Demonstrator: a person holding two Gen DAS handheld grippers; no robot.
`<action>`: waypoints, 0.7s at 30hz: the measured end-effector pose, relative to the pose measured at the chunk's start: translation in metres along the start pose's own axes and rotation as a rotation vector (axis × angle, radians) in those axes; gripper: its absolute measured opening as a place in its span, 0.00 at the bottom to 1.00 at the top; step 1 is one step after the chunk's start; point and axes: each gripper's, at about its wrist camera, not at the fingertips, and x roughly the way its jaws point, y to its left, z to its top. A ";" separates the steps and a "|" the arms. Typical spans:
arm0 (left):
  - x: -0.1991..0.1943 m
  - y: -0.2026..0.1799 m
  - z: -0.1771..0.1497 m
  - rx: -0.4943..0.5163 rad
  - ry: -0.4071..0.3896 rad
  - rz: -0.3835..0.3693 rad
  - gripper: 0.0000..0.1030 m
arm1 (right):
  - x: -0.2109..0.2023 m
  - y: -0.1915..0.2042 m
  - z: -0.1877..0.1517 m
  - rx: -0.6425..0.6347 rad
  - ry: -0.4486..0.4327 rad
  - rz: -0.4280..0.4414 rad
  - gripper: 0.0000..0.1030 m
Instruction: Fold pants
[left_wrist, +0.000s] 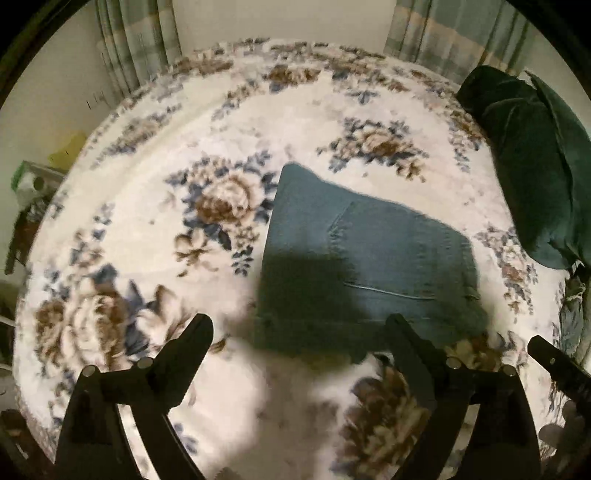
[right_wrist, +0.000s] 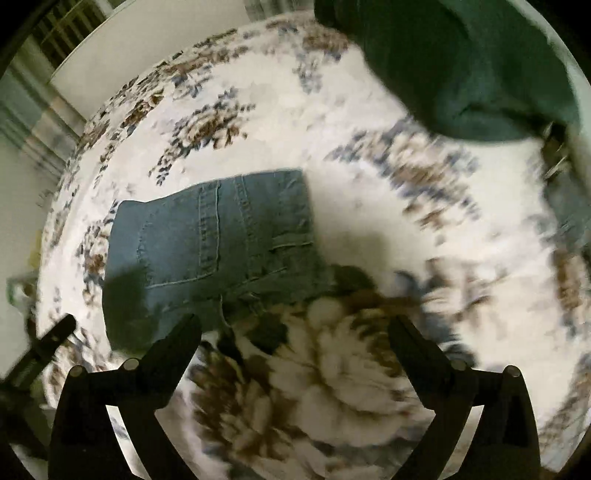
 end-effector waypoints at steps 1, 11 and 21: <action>-0.016 -0.005 -0.001 0.006 -0.017 0.006 0.92 | -0.022 0.000 -0.003 -0.021 -0.031 -0.024 1.00; -0.173 -0.052 -0.029 0.055 -0.179 0.053 0.92 | -0.207 -0.023 -0.041 -0.136 -0.259 -0.059 1.00; -0.338 -0.082 -0.090 0.043 -0.321 0.063 0.92 | -0.389 -0.063 -0.100 -0.194 -0.375 0.024 1.00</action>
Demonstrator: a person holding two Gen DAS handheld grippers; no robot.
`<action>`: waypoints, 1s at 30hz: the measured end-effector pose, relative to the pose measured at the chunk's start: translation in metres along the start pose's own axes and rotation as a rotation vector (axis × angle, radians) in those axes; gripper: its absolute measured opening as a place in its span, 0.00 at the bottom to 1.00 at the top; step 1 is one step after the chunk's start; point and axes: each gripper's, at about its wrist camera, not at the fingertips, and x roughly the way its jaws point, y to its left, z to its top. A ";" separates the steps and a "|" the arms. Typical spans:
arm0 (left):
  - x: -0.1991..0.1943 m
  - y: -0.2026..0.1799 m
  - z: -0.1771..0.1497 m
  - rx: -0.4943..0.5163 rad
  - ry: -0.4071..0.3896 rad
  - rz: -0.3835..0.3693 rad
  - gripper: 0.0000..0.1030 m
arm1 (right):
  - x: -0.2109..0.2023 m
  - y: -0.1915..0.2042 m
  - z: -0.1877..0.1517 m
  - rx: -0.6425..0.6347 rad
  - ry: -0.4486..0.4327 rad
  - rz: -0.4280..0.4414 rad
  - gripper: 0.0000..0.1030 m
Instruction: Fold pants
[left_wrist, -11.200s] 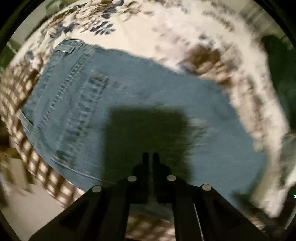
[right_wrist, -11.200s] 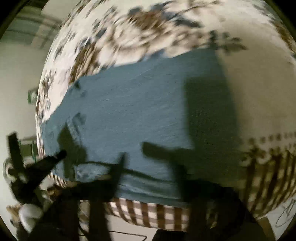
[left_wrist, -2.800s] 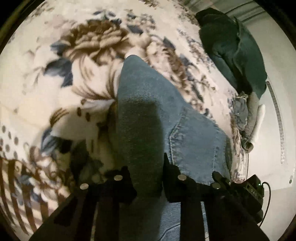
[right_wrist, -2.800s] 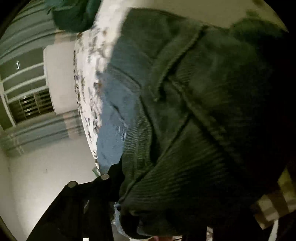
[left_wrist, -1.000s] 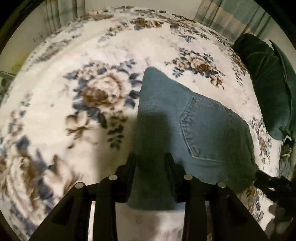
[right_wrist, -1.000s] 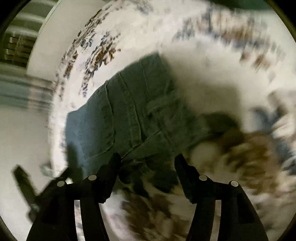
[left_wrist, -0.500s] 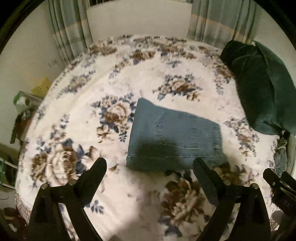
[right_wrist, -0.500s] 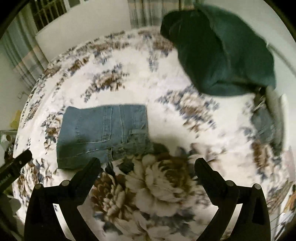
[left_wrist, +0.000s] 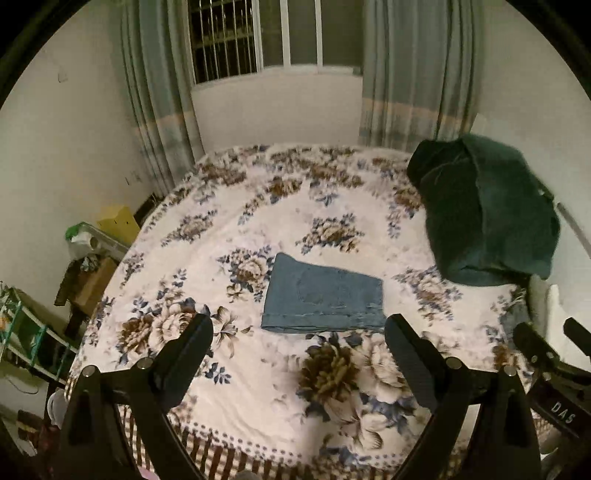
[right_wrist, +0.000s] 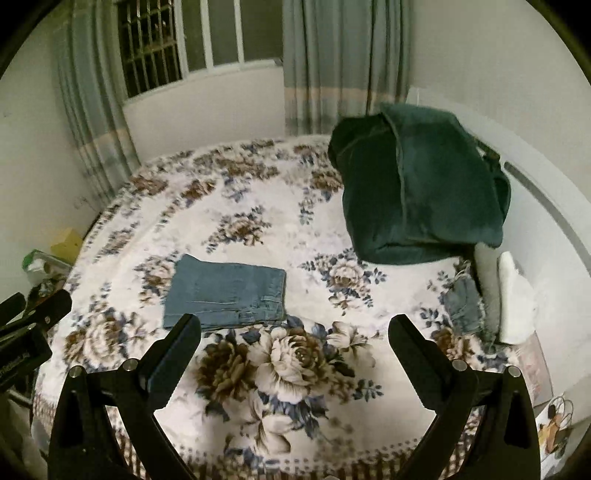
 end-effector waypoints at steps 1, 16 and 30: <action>-0.017 -0.001 -0.002 -0.002 -0.014 0.001 0.92 | -0.018 -0.002 -0.001 -0.004 -0.012 0.010 1.00; -0.159 0.008 -0.029 -0.059 -0.092 0.009 0.92 | -0.217 -0.013 -0.017 -0.075 -0.146 0.105 1.00; -0.189 0.018 -0.040 -0.033 -0.126 0.022 1.00 | -0.264 -0.003 -0.021 -0.090 -0.180 0.091 1.00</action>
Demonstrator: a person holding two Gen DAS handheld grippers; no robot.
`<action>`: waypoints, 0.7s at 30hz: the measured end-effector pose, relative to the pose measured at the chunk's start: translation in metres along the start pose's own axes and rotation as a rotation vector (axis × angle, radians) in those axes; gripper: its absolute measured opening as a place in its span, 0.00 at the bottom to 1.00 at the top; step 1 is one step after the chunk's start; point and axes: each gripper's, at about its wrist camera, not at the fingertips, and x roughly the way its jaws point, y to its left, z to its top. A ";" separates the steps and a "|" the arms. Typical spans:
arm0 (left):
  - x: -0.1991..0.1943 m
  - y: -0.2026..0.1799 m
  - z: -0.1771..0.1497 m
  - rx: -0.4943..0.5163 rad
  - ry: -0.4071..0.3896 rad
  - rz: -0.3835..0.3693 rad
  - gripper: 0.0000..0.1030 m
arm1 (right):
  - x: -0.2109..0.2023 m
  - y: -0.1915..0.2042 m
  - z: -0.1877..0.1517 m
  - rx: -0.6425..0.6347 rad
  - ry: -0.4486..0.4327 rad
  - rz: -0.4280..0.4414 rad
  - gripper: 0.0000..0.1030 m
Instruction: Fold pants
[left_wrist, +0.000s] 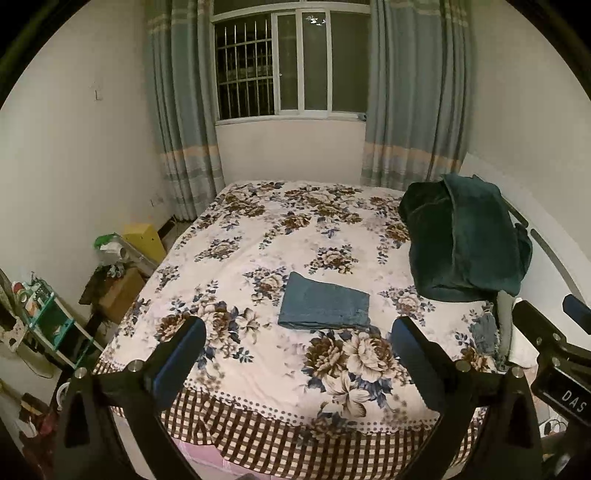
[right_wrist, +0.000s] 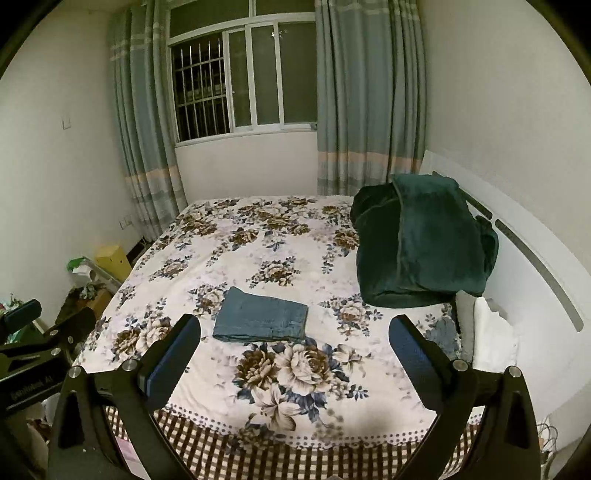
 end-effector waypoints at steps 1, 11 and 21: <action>-0.001 0.000 0.000 -0.002 -0.005 0.000 1.00 | 0.000 0.000 0.002 0.001 -0.001 0.006 1.00; -0.009 0.002 0.000 0.003 -0.002 0.006 1.00 | 0.000 0.001 0.004 -0.002 -0.001 0.013 1.00; -0.018 0.005 0.002 0.007 -0.009 0.002 1.00 | -0.003 0.003 0.000 0.000 -0.002 0.017 1.00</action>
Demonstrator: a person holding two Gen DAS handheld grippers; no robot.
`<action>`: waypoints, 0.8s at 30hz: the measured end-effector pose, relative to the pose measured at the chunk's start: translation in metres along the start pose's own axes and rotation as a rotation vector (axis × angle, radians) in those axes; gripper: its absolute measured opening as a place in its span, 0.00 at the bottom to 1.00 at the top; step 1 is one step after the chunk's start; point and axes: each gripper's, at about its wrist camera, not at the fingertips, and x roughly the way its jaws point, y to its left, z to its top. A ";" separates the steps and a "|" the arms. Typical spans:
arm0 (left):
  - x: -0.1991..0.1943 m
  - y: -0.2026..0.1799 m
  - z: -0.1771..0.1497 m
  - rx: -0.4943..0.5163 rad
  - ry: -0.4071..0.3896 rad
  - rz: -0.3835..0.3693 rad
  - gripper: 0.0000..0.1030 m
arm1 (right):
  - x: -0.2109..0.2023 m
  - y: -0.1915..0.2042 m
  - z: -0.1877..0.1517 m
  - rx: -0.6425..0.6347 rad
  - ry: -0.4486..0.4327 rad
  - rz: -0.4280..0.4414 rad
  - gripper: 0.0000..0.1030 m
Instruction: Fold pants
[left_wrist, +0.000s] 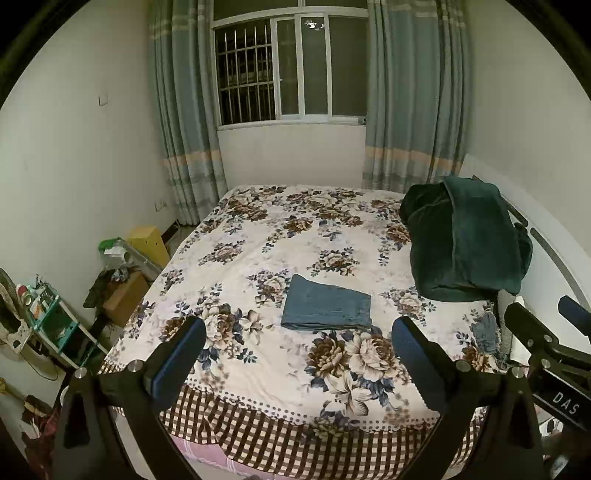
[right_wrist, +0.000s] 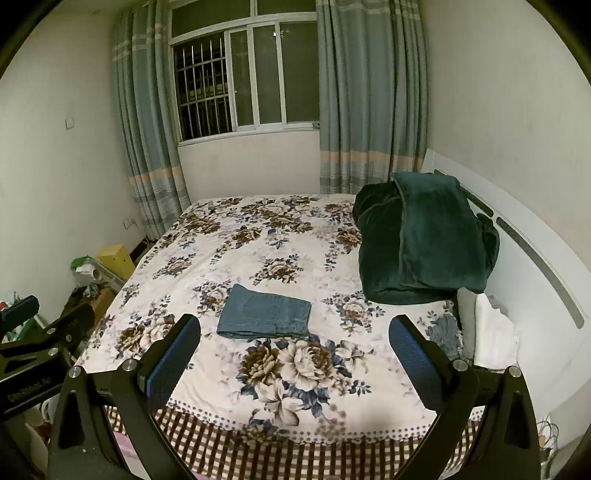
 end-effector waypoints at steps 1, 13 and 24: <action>-0.001 0.001 0.000 0.000 -0.001 -0.002 1.00 | -0.001 0.000 -0.003 0.003 0.001 0.000 1.00; -0.004 -0.001 0.001 -0.006 -0.005 -0.014 1.00 | -0.004 -0.002 -0.008 0.013 0.008 -0.003 1.00; -0.005 -0.004 0.000 -0.006 -0.006 -0.016 1.00 | -0.012 -0.001 -0.012 0.014 0.005 -0.003 1.00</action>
